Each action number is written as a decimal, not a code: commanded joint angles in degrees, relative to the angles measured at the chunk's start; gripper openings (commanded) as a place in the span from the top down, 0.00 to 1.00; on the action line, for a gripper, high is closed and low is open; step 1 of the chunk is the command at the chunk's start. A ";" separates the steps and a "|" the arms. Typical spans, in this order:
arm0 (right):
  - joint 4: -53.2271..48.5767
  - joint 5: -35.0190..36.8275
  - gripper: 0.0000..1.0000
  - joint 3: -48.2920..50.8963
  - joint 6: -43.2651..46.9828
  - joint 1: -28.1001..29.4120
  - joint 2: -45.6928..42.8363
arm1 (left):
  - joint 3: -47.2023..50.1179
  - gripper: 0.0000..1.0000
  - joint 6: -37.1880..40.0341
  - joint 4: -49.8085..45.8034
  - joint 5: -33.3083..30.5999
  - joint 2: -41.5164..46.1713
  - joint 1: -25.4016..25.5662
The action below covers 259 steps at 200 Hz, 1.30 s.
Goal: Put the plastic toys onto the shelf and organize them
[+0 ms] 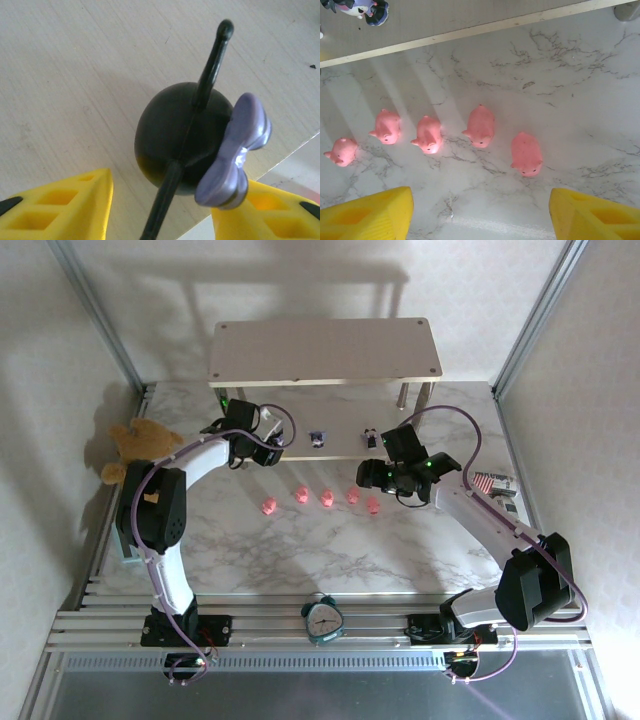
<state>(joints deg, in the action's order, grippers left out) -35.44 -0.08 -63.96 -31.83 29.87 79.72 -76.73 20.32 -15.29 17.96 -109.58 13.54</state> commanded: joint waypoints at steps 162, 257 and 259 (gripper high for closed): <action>-0.95 -0.01 0.27 0.22 -0.95 0.16 -1.94 | -1.91 0.44 -3.62 -1.24 -11.95 3.69 -2.19; -1.13 0.33 0.27 1.05 -1.14 0.27 -3.14 | -1.76 0.45 -5.50 -0.01 -12.01 4.55 -1.99; -1.12 0.27 0.27 1.08 -1.13 0.23 -3.16 | -1.71 0.45 -5.49 0.02 -11.99 4.62 -1.98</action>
<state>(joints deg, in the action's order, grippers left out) -35.79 -0.08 -63.42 -32.40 29.87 77.76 -76.95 15.73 -16.12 9.37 -107.28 13.26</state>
